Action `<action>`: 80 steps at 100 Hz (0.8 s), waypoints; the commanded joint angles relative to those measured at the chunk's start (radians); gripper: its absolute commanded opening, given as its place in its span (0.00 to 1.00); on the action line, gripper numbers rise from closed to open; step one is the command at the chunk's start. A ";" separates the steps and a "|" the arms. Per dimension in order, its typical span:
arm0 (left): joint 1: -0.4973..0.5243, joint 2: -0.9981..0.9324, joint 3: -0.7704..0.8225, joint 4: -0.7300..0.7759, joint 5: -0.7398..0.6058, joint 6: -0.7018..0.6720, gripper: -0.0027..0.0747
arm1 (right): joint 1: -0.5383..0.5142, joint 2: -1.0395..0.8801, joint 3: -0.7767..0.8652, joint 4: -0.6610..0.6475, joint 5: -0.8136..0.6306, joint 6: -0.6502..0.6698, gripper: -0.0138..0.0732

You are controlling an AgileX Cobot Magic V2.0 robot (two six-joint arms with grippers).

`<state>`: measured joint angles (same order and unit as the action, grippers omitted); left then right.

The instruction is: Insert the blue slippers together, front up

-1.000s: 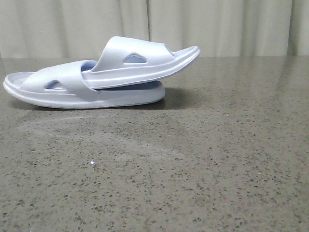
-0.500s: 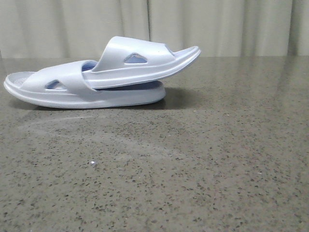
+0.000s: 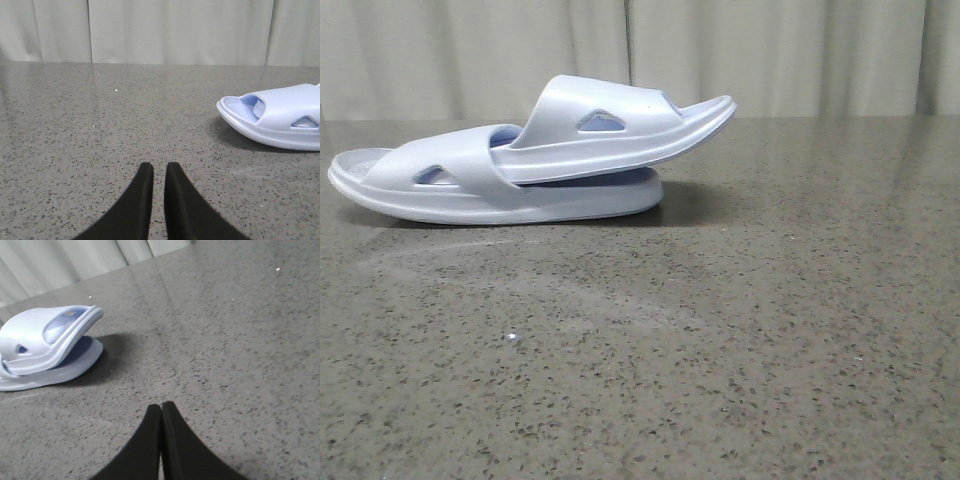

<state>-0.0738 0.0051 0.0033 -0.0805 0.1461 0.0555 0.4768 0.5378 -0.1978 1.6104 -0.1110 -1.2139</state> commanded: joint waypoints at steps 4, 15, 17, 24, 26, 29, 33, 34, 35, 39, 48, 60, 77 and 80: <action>0.004 0.007 0.010 -0.001 -0.072 -0.010 0.05 | 0.001 -0.001 -0.026 -0.124 -0.067 0.014 0.06; 0.004 0.007 0.010 -0.001 -0.072 -0.010 0.05 | -0.008 -0.001 -0.017 -0.571 -0.126 0.296 0.06; 0.004 0.007 0.010 -0.001 -0.072 -0.010 0.05 | -0.012 -0.001 -0.013 -0.657 -0.147 0.393 0.06; 0.004 0.007 0.010 -0.001 -0.072 -0.010 0.05 | -0.036 -0.010 0.007 -0.892 -0.182 0.555 0.06; 0.004 0.007 0.010 -0.001 -0.072 -0.010 0.05 | -0.046 -0.012 0.014 -0.952 -0.182 0.595 0.06; 0.004 0.007 0.010 -0.001 -0.072 -0.010 0.05 | -0.061 -0.021 0.022 -1.021 -0.182 0.640 0.06; 0.004 0.007 0.010 -0.001 -0.072 -0.010 0.05 | -0.086 -0.032 0.036 -1.107 -0.177 0.695 0.06; 0.004 0.007 0.010 -0.001 -0.072 -0.010 0.05 | -0.091 -0.037 0.041 -1.122 -0.174 0.715 0.06; 0.004 0.007 0.010 -0.001 -0.072 -0.010 0.05 | -0.095 -0.040 0.043 -1.149 -0.172 0.725 0.06; 0.004 0.007 0.010 -0.001 -0.072 -0.010 0.05 | -0.122 -0.060 0.058 -1.207 -0.163 0.777 0.06; 0.004 0.007 0.010 -0.001 -0.072 -0.010 0.05 | -0.180 -0.115 0.096 -1.318 -0.158 0.859 0.06; 0.004 0.007 0.010 -0.001 -0.072 -0.010 0.05 | -0.260 -0.199 0.159 -1.437 -0.147 0.953 0.06; 0.004 0.007 0.010 -0.001 -0.072 -0.010 0.05 | -0.352 -0.338 0.229 -1.494 0.015 1.034 0.06; 0.004 0.007 0.010 -0.001 -0.072 -0.010 0.05 | -0.369 -0.363 0.229 -1.502 0.067 1.034 0.06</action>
<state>-0.0738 0.0051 0.0033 -0.0805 0.1461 0.0555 0.1495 0.2343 0.0101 0.1478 -0.1084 -0.2097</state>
